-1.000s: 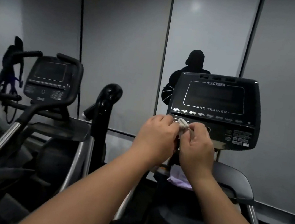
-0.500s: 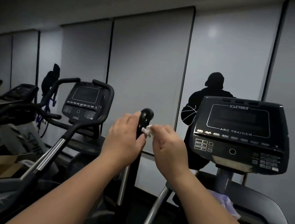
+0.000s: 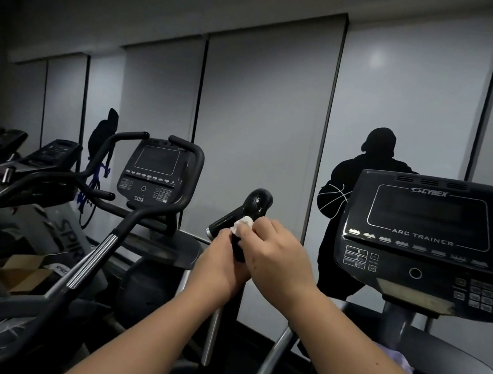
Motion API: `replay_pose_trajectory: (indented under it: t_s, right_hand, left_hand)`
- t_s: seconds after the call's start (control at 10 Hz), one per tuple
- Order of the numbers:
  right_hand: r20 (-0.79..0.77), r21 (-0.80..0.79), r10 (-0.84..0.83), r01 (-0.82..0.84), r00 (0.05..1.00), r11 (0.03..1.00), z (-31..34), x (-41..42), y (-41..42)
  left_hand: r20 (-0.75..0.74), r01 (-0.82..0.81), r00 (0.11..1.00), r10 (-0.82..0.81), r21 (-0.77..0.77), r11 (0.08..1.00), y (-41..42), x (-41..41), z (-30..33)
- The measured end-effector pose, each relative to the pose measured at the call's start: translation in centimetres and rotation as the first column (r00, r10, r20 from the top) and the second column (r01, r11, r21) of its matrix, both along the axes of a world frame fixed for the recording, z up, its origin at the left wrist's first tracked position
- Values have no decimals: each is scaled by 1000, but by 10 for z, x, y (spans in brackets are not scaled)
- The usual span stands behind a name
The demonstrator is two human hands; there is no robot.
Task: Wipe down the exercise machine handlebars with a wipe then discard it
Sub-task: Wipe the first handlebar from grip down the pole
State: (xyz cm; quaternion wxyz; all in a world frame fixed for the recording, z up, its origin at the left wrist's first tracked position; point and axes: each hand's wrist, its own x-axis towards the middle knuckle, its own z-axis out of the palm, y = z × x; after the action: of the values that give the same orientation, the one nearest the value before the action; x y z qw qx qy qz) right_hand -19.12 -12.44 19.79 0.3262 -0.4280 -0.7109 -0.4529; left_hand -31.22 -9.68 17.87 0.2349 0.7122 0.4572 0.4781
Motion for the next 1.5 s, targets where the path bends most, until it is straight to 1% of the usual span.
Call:
replay_pose_trajectory:
  t_s: [0.1,0.3,0.4,0.5,0.6,0.7,0.8,0.9,1.0,1.1,1.2,1.3,1.4,1.5]
  right_hand:
    - [-70,-77,33,-38,997,996,3,-3,0]
    - [-130,-82,-6,-4,991,997,12,-5,7]
    - [-90,-86,-35,27,995,996,9,-9,7]
    - [76,-76,26,-20,997,997,9,-11,6]
    - [150,-70,-25,36,988,997,22,-6,5]
    - [171,-75,-48,61,984,995,18,-10,2]
    - [355,-70,-19,46,935,996,13,-10,4]
    - [195,-48,-71,82,978,995,32,-6,5]
    - [323,-39,-44,60,945,997,18,-18,1]
    - [396,-28,-92,112,914,993,23,-19,2]
    - [246,-11,-139,146,959,989,32,-18,4]
    - [354,-42,-47,66,934,997,8,-28,0]
    - [304,-32,-74,87,950,996,21,-17,2]
    - [198,-27,-87,95,976,995,22,-15,3]
  left_hand:
    - [169,63,984,-49,-78,995,6,5,-9]
    - [261,116,962,-83,-113,987,11,12,-22]
    - [237,107,968,-86,-80,991,16,13,-26]
    - [158,72,985,-76,28,997,13,10,-30]
    - [230,124,965,-130,43,991,14,9,-35]
    - [230,129,962,-147,89,988,22,9,-41]
    - [191,131,969,-159,152,980,18,7,-39]
    - [261,109,958,-115,37,993,20,10,-40]
    - [77,37,996,-49,143,989,32,21,-44]
    - [-115,-14,992,55,333,943,43,18,-50]
    - [88,40,994,-62,227,973,32,13,-42]
    - [-15,3,1000,1,268,963,35,22,-48]
    - [118,143,981,-151,73,987,45,20,-52]
    - [125,-18,992,-9,206,978,39,14,-53]
